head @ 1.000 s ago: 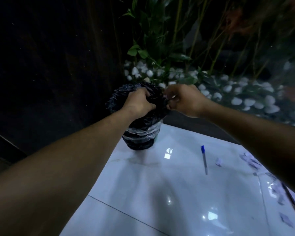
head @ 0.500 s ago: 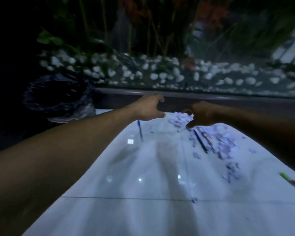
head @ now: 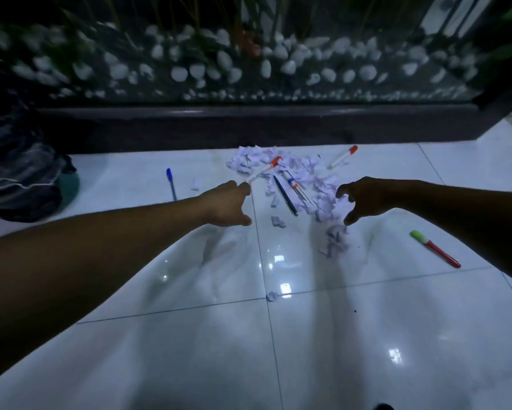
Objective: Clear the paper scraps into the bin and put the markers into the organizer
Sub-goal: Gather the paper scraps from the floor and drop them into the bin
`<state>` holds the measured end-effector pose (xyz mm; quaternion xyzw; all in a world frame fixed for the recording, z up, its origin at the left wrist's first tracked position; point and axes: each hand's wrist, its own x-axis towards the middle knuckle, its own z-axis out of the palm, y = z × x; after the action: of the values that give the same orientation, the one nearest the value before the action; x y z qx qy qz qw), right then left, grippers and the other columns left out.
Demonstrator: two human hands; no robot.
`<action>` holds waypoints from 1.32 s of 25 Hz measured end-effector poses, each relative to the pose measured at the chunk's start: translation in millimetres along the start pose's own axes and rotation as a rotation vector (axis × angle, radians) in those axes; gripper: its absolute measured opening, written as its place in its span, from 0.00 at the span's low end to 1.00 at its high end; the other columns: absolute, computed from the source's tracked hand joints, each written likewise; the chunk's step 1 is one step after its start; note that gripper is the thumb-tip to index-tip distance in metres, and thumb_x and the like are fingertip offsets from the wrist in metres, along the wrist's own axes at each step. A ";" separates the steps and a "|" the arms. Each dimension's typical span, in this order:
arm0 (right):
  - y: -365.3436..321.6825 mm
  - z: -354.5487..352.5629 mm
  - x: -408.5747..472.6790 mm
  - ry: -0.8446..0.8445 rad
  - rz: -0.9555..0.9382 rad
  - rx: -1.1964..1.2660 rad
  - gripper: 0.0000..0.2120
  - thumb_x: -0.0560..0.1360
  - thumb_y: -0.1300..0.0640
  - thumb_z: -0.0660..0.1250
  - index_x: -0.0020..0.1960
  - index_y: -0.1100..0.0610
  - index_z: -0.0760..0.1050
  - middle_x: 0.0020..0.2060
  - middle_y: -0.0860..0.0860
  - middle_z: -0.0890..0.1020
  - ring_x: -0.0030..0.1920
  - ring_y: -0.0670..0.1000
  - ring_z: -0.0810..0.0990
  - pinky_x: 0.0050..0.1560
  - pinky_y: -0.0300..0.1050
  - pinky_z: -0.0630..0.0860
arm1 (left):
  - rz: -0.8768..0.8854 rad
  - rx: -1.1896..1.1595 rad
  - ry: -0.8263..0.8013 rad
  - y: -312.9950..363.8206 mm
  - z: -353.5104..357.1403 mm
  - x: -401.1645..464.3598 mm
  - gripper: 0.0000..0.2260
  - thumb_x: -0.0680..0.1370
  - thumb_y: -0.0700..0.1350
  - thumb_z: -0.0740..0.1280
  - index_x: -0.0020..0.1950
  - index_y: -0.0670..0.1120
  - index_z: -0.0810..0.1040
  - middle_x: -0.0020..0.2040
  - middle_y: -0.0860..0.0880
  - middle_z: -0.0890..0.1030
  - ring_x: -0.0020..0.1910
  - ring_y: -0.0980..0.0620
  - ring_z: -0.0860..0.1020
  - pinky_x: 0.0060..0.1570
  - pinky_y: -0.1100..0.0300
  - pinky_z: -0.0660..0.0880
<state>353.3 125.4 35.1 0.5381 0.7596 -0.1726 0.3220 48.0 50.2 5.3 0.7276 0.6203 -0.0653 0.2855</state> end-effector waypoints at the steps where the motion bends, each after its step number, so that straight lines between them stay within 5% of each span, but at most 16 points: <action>1: 9.1 12.1 5.9 -0.013 0.011 0.000 0.40 0.70 0.42 0.75 0.76 0.52 0.61 0.66 0.58 0.75 0.64 0.58 0.74 0.62 0.49 0.73 | -0.007 0.013 -0.024 2.3 10.7 5.4 0.36 0.74 0.57 0.72 0.76 0.47 0.61 0.68 0.42 0.68 0.64 0.43 0.72 0.56 0.55 0.72; 4: 26.7 34.0 26.1 0.033 0.011 0.047 0.51 0.66 0.38 0.77 0.79 0.52 0.55 0.69 0.61 0.69 0.67 0.61 0.72 0.64 0.51 0.71 | 0.094 0.129 -0.110 14.5 51.1 8.4 0.42 0.70 0.64 0.72 0.76 0.49 0.59 0.66 0.42 0.66 0.63 0.42 0.72 0.58 0.50 0.74; 8: 40.1 42.1 52.7 0.145 -0.024 0.195 0.55 0.63 0.34 0.77 0.80 0.51 0.54 0.72 0.62 0.65 0.68 0.62 0.70 0.66 0.54 0.71 | 0.365 0.298 -0.207 39.8 109.9 -7.7 0.47 0.64 0.69 0.71 0.75 0.52 0.56 0.62 0.46 0.64 0.57 0.46 0.71 0.43 0.53 0.73; 13: 34.0 53.1 78.4 0.188 -0.079 0.249 0.51 0.65 0.32 0.74 0.79 0.51 0.57 0.76 0.59 0.63 0.73 0.61 0.66 0.71 0.55 0.67 | 0.440 0.249 -0.138 49.4 130.8 -2.1 0.32 0.71 0.58 0.71 0.70 0.51 0.61 0.57 0.48 0.65 0.46 0.49 0.71 0.39 0.51 0.77; 17: 27.3 55.4 78.4 0.185 -0.111 0.159 0.42 0.65 0.32 0.74 0.72 0.49 0.66 0.69 0.55 0.69 0.61 0.58 0.75 0.58 0.50 0.75 | 0.458 0.153 -0.032 53.5 125.9 25.0 0.20 0.76 0.52 0.70 0.62 0.47 0.66 0.54 0.47 0.67 0.39 0.48 0.73 0.38 0.50 0.77; 23: 9.8 61.9 53.8 0.040 -0.292 0.129 0.30 0.71 0.38 0.72 0.67 0.51 0.71 0.53 0.52 0.81 0.48 0.51 0.77 0.49 0.46 0.75 | 0.382 0.098 0.202 49.9 99.9 61.9 0.26 0.75 0.56 0.71 0.67 0.47 0.66 0.60 0.44 0.68 0.49 0.45 0.77 0.41 0.52 0.78; 26: 17.3 52.0 49.9 0.176 -0.264 0.111 0.28 0.71 0.35 0.70 0.64 0.50 0.70 0.51 0.53 0.83 0.46 0.52 0.79 0.50 0.50 0.78 | 0.237 0.063 0.295 40.9 87.3 69.9 0.33 0.72 0.61 0.71 0.71 0.47 0.65 0.63 0.42 0.67 0.56 0.44 0.75 0.47 0.52 0.78; 30: 26.8 44.0 55.9 0.228 -0.165 0.148 0.40 0.69 0.33 0.70 0.74 0.48 0.63 0.66 0.55 0.73 0.57 0.56 0.77 0.56 0.52 0.76 | 0.074 0.024 0.078 32.2 86.2 75.5 0.40 0.71 0.68 0.68 0.74 0.47 0.63 0.68 0.42 0.63 0.66 0.42 0.68 0.63 0.48 0.73; 33: 19.1 55.1 57.2 0.092 -0.152 0.090 0.46 0.68 0.31 0.70 0.78 0.51 0.59 0.70 0.58 0.66 0.64 0.59 0.74 0.60 0.51 0.74 | 0.156 -0.013 0.004 37.1 93.7 65.0 0.38 0.70 0.69 0.69 0.72 0.48 0.66 0.65 0.44 0.65 0.63 0.45 0.70 0.63 0.52 0.73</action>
<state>375.5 139.2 -42.3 0.5002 0.8036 -0.2057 0.2482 121.6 57.5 -89.1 0.7721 0.5625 -0.0374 0.2934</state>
